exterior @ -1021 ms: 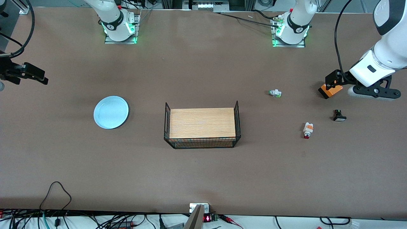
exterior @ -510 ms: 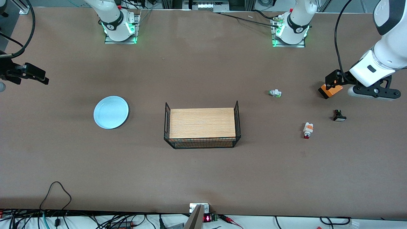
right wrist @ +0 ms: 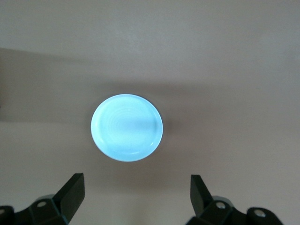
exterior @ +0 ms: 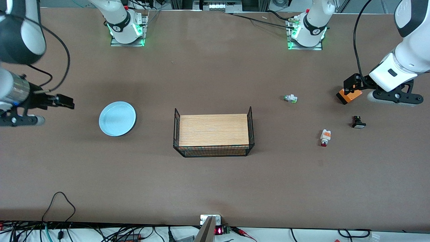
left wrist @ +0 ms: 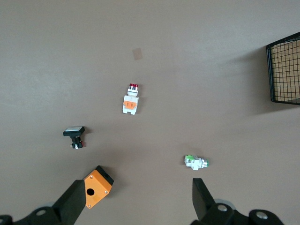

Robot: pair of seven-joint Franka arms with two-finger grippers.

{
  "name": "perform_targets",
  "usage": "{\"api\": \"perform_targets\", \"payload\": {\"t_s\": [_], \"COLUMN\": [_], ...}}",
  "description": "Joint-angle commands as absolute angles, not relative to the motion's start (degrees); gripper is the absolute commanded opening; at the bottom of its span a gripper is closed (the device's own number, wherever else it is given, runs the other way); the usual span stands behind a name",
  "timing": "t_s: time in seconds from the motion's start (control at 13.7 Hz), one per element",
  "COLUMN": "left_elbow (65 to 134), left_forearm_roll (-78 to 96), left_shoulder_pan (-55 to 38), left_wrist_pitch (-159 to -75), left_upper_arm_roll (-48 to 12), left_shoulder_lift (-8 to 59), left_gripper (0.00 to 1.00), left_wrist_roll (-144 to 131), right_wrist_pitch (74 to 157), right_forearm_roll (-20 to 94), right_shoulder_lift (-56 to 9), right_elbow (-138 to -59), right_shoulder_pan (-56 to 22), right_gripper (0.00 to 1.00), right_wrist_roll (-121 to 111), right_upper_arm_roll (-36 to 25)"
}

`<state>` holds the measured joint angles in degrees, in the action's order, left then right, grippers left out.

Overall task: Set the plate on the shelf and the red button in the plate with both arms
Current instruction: 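Lower the right gripper to the plate rim and grasp it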

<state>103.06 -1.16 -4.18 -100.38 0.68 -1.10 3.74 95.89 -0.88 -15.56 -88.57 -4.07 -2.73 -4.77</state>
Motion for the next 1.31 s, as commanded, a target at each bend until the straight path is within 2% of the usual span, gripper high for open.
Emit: {"api": "perform_targets", "payload": {"t_s": [0.0, 0.29, 0.88, 1.17, 1.24], "left_elbow": [102.5, 102.5, 102.5, 102.5, 102.5], "left_forearm_roll": [-2.3, -2.3, -2.3, -2.2, -2.2], "left_shoulder_pan": [-4.5, -4.5, -4.5, -4.4, -4.4], "left_wrist_pitch": [-99.2, -99.1, -99.1, -99.0, -99.0], "left_upper_arm_roll": [0.7, 0.7, 0.8, 0.8, 0.8], "left_shoulder_lift": [-1.7, -1.7, -1.7, -1.7, -1.7], "left_gripper": [1.00, 1.00, 1.00, 1.00, 1.00], "left_wrist_roll": [4.1, 4.1, 4.2, 4.1, 4.1], "right_wrist_pitch": [97.1, 101.8, 134.3, 139.4, 140.4], "right_forearm_roll": [-1.8, -2.2, -2.2, -2.2, -2.2], "right_shoulder_lift": [-19.5, -24.2, -22.4, -22.6, -22.8], "right_elbow": [-88.0, -90.9, -118.9, -122.9, -123.8], "right_shoulder_pan": [-3.9, -2.6, 0.2, 0.2, 0.2], "right_gripper": [1.00, 1.00, 1.00, 1.00, 0.95], "right_wrist_roll": [-2.3, -2.3, -2.8, -2.8, -2.8], "right_upper_arm_roll": [-5.0, -5.3, -5.2, -5.2, -5.2]}}
